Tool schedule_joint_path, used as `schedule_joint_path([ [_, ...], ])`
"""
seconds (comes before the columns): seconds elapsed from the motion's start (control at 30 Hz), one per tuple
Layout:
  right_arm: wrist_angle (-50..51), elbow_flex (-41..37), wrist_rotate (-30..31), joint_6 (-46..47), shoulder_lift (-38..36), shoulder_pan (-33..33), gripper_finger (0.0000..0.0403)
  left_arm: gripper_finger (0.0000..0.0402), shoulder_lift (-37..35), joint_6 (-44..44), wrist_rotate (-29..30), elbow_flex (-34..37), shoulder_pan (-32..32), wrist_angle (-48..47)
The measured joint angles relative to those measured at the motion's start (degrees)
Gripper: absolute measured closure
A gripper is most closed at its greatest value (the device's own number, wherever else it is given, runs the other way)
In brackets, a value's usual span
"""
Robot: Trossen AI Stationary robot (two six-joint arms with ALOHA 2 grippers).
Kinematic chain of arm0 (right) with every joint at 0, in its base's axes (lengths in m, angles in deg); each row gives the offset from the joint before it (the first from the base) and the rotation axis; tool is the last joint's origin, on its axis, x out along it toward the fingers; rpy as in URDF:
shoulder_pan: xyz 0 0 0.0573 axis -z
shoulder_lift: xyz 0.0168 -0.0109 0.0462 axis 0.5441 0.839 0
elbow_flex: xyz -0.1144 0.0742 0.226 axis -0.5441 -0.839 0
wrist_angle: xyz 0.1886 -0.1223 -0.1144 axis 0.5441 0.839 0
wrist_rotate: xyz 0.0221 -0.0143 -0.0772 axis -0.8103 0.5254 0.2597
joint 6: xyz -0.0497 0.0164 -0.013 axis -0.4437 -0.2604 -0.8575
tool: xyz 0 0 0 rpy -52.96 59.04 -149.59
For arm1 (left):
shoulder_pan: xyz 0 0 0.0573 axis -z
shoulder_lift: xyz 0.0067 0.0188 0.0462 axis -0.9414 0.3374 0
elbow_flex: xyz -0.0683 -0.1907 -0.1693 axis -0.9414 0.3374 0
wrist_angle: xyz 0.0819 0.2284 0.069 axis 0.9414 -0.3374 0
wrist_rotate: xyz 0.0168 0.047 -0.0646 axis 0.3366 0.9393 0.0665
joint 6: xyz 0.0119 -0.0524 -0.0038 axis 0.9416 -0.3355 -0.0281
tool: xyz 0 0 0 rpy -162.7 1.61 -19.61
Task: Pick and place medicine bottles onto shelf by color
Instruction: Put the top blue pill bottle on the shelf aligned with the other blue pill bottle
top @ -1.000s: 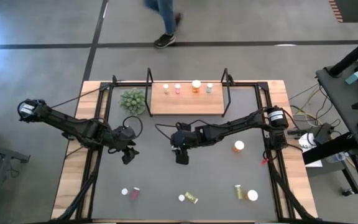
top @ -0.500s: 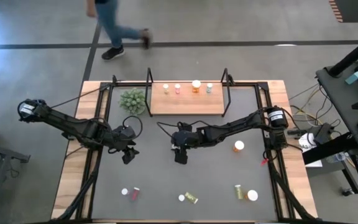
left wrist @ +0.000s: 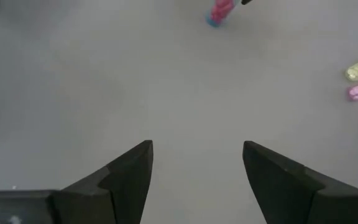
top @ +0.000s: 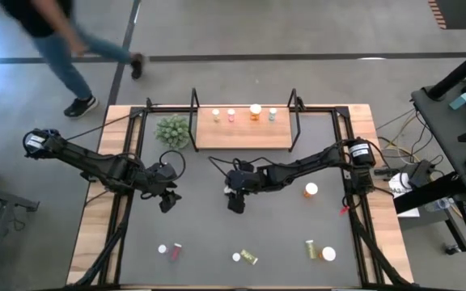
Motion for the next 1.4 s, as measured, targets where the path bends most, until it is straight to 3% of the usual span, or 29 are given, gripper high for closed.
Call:
schedule_joint_path([
  [0.3,-1.4,-0.8,0.8,1.4,0.0,0.0,0.0188,0.0168,0.0,0.0,0.1,0.0,0.0,0.0],
  [0.8,-2.0,-0.9,0.7,1.3,0.0,0.0,0.0292,0.0168,0.0,0.0,0.3,0.0,0.0,0.0],
  [1.2,-2.2,1.0,0.7,-0.1,-0.4,0.1,0.0292,0.0169,0.0,0.0,0.3,0.0,0.0,0.0],
  [1.4,3.9,2.3,0.8,-2.7,-3.3,1.7,0.0288,0.0169,0.0,0.0,0.3,0.0,0.0,0.0],
])
